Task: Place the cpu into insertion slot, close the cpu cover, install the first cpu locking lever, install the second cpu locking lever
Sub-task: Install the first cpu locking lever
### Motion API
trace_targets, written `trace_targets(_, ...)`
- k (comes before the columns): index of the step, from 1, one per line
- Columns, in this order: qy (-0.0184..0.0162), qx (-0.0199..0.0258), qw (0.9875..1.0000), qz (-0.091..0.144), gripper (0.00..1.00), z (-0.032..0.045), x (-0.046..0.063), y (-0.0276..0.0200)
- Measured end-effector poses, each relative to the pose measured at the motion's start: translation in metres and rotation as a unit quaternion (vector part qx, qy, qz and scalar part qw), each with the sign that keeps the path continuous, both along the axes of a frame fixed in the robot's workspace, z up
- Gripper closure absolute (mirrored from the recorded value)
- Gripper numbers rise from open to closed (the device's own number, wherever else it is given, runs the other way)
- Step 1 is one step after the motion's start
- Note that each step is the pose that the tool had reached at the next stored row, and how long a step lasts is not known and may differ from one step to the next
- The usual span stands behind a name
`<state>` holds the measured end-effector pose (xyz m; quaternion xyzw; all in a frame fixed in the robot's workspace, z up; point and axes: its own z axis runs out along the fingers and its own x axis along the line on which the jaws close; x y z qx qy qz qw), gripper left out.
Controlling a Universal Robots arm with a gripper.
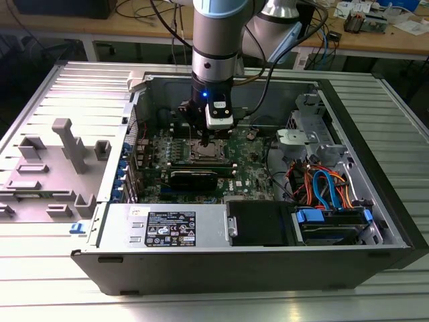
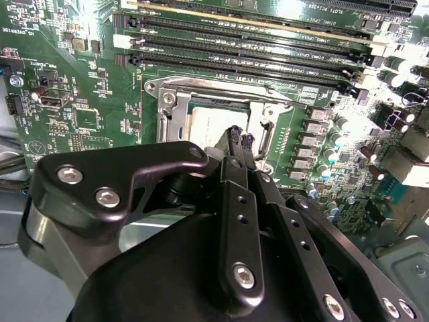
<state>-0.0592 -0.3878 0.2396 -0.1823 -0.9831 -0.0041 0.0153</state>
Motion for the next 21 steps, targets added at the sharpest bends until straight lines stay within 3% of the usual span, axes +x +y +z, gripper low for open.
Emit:
trace_targets(7, 0.0000, 0.0000, 0.9999, 0.016, 0.89, 0.0000, 0.0000, 0.0000)
trace_targets(11, 0.0000, 0.0000, 0.9980, 0.064, 0.89, 0.0000, 0.0000, 0.0000)
trace_targets(13, 0.0000, 0.0000, 0.9970, 0.077, 0.89, 0.0010, 0.0000, 0.0000)
trace_targets(19, -0.0001, 0.0002, 0.9960, 0.090, 0.89, 0.0088, -0.0003, 0.0001)
trace_targets(21, -0.0028, -0.0003, 0.9958, 0.091, 0.89, 0.0090, -0.0006, 0.0000)
